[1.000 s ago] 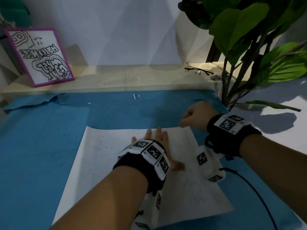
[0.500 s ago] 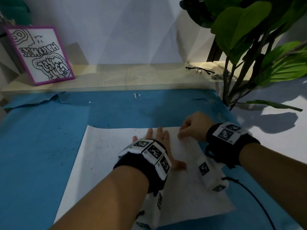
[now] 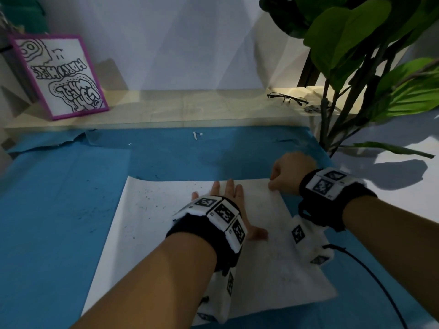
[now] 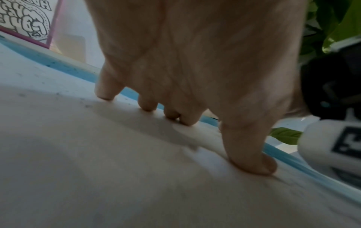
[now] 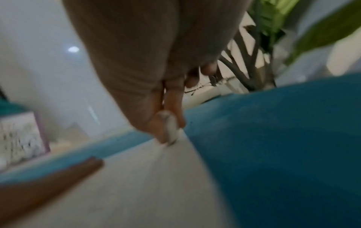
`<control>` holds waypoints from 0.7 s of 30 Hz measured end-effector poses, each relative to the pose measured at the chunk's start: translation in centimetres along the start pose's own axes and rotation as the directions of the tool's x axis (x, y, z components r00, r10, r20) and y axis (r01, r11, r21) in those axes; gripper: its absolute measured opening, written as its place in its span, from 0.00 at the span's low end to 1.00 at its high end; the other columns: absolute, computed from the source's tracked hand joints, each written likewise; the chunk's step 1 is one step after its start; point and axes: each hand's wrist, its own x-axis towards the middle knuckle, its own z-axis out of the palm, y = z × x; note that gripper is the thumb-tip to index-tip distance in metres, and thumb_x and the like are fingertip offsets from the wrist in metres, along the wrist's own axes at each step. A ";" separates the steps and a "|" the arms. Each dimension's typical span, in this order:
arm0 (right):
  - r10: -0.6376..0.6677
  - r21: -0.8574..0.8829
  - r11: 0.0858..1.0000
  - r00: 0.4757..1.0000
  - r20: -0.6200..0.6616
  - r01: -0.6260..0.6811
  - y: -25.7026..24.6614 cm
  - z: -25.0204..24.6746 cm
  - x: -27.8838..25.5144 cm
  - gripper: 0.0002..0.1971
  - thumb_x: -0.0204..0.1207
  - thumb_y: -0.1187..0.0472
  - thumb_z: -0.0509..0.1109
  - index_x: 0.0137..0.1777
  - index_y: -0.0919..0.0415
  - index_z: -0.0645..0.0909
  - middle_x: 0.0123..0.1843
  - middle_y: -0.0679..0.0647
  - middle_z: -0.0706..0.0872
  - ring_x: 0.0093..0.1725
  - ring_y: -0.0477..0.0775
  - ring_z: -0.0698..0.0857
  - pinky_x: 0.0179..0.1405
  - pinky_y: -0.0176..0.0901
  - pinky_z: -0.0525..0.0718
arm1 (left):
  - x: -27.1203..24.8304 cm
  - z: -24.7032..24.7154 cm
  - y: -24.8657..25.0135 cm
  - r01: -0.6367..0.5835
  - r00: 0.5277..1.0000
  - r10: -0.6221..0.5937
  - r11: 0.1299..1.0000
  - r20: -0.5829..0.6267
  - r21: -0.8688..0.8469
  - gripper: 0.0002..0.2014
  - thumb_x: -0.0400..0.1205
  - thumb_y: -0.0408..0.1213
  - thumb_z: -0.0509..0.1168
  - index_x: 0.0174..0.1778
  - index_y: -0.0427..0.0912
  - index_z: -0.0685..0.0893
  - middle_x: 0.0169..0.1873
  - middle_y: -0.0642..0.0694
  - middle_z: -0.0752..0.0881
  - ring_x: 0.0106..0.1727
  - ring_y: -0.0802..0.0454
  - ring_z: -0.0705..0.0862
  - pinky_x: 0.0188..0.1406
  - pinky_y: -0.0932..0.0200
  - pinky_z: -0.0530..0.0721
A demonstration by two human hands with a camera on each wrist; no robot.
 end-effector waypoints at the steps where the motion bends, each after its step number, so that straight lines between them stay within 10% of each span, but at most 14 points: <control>1: -0.004 -0.109 0.994 0.999 -0.046 -0.001 -0.2 -0.3 0.1 0.07 0.68 0.50 0.75 0.39 0.53 0.89 0.45 0.51 0.90 0.50 0.54 0.84 0.50 0.44 0.80 | 0.0 0.0 0.0 -0.002 1.000 0.002 1.000 0.002 -0.001 0.60 0.65 0.81 0.55 0.82 0.50 0.32 0.82 0.52 0.31 0.83 0.42 0.34 0.73 0.23 0.41; 8: -0.035 0.270 0.963 0.998 0.057 0.018 -0.7 1.0 -0.7 0.06 0.65 0.58 0.80 0.30 0.54 0.87 0.40 0.52 0.90 0.41 0.50 0.87 0.37 0.39 0.84 | 0.2 0.1 0.0 0.007 1.000 -0.007 1.000 -0.015 0.010 0.60 0.66 0.80 0.54 0.83 0.50 0.33 0.82 0.51 0.32 0.83 0.42 0.35 0.73 0.23 0.42; 12: 0.028 -0.037 0.999 0.999 -0.044 -0.029 0.8 -0.7 0.7 0.06 0.68 0.53 0.76 0.37 0.55 0.87 0.44 0.52 0.90 0.44 0.53 0.87 0.29 0.37 0.78 | 0.2 0.2 0.0 0.004 1.000 -0.004 1.000 -0.011 -0.005 0.60 0.66 0.80 0.56 0.82 0.50 0.33 0.82 0.52 0.32 0.83 0.42 0.34 0.73 0.23 0.41; 18: -0.029 0.235 0.972 0.999 0.016 0.024 0.0 0.9 0.3 0.09 0.65 0.56 0.80 0.27 0.49 0.83 0.38 0.49 0.89 0.40 0.49 0.86 0.35 0.37 0.81 | 0.2 0.1 0.1 0.008 1.000 -0.008 1.000 -0.005 0.009 0.60 0.67 0.79 0.56 0.82 0.50 0.33 0.82 0.52 0.32 0.83 0.42 0.34 0.73 0.23 0.42; 21: 0.040 -0.021 0.999 0.998 -0.049 -0.041 1.4 0.0 1.1 0.09 0.67 0.51 0.76 0.28 0.49 0.82 0.42 0.48 0.90 0.42 0.50 0.86 0.30 0.37 0.77 | 0.0 -0.1 0.1 0.010 1.000 -0.010 1.000 0.001 -0.001 0.60 0.67 0.79 0.56 0.83 0.50 0.33 0.82 0.52 0.32 0.83 0.43 0.34 0.73 0.23 0.41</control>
